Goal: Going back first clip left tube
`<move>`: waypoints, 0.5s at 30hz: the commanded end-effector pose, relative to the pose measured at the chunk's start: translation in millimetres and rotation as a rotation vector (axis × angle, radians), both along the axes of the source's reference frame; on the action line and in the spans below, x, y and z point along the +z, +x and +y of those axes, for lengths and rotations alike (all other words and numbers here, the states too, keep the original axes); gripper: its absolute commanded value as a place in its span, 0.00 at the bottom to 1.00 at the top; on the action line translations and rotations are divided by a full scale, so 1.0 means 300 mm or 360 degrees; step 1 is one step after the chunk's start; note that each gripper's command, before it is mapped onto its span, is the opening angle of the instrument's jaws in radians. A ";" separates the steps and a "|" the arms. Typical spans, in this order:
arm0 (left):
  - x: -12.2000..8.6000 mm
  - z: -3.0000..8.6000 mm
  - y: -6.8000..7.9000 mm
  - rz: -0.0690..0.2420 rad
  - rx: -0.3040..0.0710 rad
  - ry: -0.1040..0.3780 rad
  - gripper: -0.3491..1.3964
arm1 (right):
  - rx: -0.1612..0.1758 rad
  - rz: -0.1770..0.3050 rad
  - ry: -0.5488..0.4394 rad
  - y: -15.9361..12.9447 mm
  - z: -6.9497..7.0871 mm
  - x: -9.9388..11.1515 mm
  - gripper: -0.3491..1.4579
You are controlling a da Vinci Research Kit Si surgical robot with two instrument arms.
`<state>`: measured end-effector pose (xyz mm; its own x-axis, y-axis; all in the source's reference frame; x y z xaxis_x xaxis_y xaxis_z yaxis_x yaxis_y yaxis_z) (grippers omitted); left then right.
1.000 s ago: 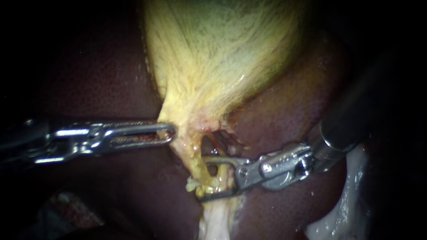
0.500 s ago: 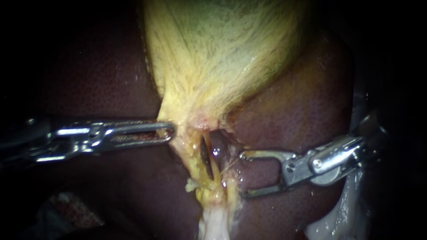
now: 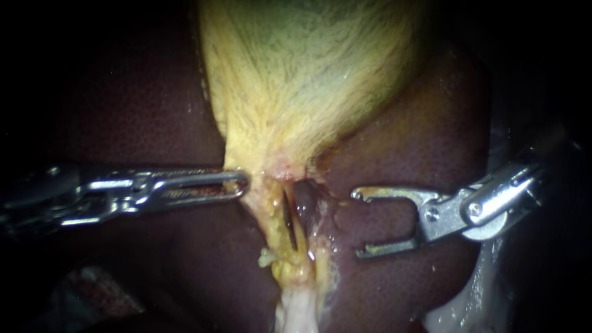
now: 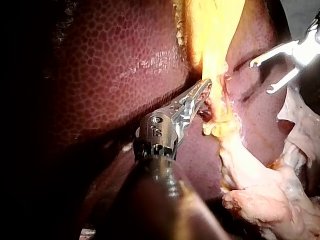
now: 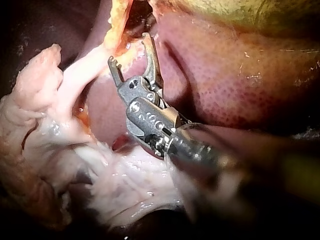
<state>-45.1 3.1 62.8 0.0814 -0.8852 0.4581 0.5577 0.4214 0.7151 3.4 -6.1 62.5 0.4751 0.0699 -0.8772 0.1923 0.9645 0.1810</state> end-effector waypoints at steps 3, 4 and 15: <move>0.0047 -0.0008 -0.0025 -0.0009 0.0015 -0.0002 0.00 | 0.0000 0.0004 -0.0002 -0.0004 0.0003 -0.0003 0.52; 0.0062 -0.0010 -0.0034 -0.0007 0.0019 -0.0002 0.00 | 0.0000 0.0004 -0.0002 -0.0004 0.0004 -0.0004 0.52; 0.0166 -0.0053 -0.0122 0.0012 0.0085 0.0013 0.00 | 0.0001 0.0036 -0.0013 -0.0020 0.0022 -0.0039 0.52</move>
